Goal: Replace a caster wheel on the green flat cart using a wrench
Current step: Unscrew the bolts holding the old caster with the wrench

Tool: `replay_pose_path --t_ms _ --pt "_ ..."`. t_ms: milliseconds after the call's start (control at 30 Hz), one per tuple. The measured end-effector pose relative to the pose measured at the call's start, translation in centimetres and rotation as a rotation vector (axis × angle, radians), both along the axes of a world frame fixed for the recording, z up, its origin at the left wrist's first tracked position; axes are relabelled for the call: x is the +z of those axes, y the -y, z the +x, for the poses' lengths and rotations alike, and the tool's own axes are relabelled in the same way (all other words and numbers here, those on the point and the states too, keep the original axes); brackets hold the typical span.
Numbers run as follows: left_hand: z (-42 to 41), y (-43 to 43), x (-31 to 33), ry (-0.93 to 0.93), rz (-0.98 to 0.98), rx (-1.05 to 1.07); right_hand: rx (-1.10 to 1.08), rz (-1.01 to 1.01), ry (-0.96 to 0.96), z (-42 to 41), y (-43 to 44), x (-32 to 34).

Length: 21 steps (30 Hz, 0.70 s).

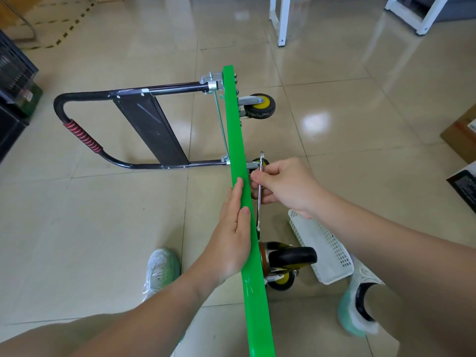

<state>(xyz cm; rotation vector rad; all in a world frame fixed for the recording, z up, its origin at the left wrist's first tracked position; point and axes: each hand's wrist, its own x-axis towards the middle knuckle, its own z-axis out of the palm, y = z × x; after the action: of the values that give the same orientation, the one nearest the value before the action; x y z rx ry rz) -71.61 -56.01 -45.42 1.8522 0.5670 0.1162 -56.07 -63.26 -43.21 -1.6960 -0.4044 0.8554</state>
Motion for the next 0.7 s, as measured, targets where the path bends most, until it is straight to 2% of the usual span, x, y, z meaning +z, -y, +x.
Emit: replay_pose_path --t_ms 200,600,700 --pt "0.0 0.2 0.0 0.009 0.006 0.024 -0.012 0.031 0.041 -1.1 0.5 1.3" --pt "0.1 0.6 -0.1 0.038 0.013 0.051 0.059 0.139 0.361 -4.8 4.3 3.0" --pt "0.0 0.6 0.0 0.010 0.001 0.062 -0.090 0.226 0.256 -3.2 4.5 4.4"
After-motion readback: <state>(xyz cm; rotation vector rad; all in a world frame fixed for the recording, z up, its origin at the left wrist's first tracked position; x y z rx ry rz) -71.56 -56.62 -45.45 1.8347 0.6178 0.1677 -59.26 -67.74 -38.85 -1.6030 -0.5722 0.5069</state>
